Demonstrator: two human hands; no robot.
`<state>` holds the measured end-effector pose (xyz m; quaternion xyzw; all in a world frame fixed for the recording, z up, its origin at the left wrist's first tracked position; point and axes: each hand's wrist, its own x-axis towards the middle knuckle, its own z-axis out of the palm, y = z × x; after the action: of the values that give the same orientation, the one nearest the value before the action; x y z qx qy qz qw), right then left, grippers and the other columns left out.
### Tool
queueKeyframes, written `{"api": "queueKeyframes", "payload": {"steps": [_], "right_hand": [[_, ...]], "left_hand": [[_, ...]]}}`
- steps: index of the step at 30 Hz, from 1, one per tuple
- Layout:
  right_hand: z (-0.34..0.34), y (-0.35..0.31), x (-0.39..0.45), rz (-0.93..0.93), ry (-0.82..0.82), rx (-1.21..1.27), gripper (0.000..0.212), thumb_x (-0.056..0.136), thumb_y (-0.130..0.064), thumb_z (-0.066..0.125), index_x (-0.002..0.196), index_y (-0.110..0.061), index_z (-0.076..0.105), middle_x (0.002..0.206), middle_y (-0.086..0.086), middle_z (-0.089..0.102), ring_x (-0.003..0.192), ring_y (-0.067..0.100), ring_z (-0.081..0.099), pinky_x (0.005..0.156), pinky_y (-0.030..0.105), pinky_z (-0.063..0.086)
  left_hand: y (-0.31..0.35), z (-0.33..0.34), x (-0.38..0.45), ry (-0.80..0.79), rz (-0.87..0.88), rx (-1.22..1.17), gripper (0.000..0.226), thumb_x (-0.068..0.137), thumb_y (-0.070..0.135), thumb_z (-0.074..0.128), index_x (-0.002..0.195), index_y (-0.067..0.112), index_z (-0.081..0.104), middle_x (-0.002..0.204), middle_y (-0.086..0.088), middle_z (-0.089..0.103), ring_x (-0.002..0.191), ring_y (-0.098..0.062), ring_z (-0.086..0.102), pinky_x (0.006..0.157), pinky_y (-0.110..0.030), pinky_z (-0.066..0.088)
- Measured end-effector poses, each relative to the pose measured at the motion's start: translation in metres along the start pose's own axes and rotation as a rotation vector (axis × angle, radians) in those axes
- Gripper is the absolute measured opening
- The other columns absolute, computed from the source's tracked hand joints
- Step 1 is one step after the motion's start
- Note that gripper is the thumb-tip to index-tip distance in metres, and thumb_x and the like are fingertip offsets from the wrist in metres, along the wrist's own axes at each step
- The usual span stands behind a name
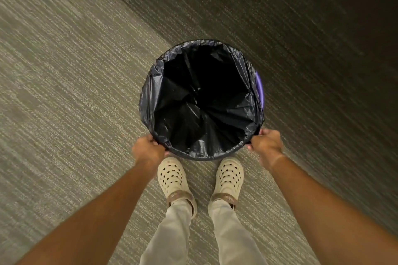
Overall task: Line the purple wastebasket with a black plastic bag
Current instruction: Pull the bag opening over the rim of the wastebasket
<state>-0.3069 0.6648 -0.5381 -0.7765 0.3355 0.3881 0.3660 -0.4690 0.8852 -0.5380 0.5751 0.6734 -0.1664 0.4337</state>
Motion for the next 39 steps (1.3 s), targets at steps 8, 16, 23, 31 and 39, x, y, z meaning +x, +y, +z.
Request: {"api": "queueKeyframes", "payload": {"steps": [8,16,23,31,39], "right_hand": [[-0.033,-0.028,-0.011,-0.217,0.079,0.032,0.024,0.084,-0.006,0.056,0.098,-0.022,0.065,0.085,-0.003,0.071,0.069,0.005,0.066,0.048,0.017,0.049],[-0.019,-0.066,-0.013,-0.711,0.266,-0.394,0.023,0.081,-0.036,0.072,0.099,-0.023,0.073,0.086,-0.008,0.071,0.064,-0.008,0.061,0.068,-0.001,0.042],[-0.022,-0.076,-0.004,-0.640,0.335,-0.276,0.016,0.084,-0.024,0.067,0.069,-0.026,0.068,0.062,-0.016,0.064,0.060,-0.002,0.059,0.072,0.020,0.050],[-0.018,-0.090,0.036,-0.313,0.205,-0.004,0.022,0.083,-0.016,0.073,0.063,-0.023,0.068,0.075,-0.002,0.071,0.064,0.006,0.063,0.045,0.013,0.048],[-0.002,-0.083,0.064,-0.269,0.194,-0.101,0.030,0.083,-0.007,0.068,0.057,-0.023,0.067,0.074,-0.004,0.071,0.063,0.008,0.061,0.053,0.016,0.055]], "left_hand": [[0.015,-0.045,0.012,-0.085,0.073,-0.106,0.019,0.082,-0.004,0.066,0.087,0.013,0.062,0.092,-0.007,0.068,0.079,-0.013,0.066,0.056,-0.020,0.051],[0.054,-0.057,0.022,0.062,0.302,-0.324,0.010,0.089,0.020,0.067,0.098,0.017,0.069,0.089,0.000,0.069,0.080,-0.012,0.067,0.075,-0.027,0.057],[0.056,-0.047,0.036,0.167,0.260,-0.283,0.016,0.089,0.010,0.066,0.104,0.012,0.070,0.093,-0.003,0.070,0.078,-0.008,0.064,0.068,-0.015,0.054],[0.058,-0.038,0.061,0.221,0.203,-0.162,0.009,0.092,0.010,0.062,0.097,0.013,0.068,0.076,0.006,0.063,0.064,-0.004,0.057,0.053,-0.014,0.047],[0.059,-0.029,0.078,0.162,0.221,-0.104,0.020,0.090,0.001,0.059,0.078,0.015,0.066,0.073,0.006,0.063,0.063,-0.003,0.056,0.054,-0.007,0.050]]}}
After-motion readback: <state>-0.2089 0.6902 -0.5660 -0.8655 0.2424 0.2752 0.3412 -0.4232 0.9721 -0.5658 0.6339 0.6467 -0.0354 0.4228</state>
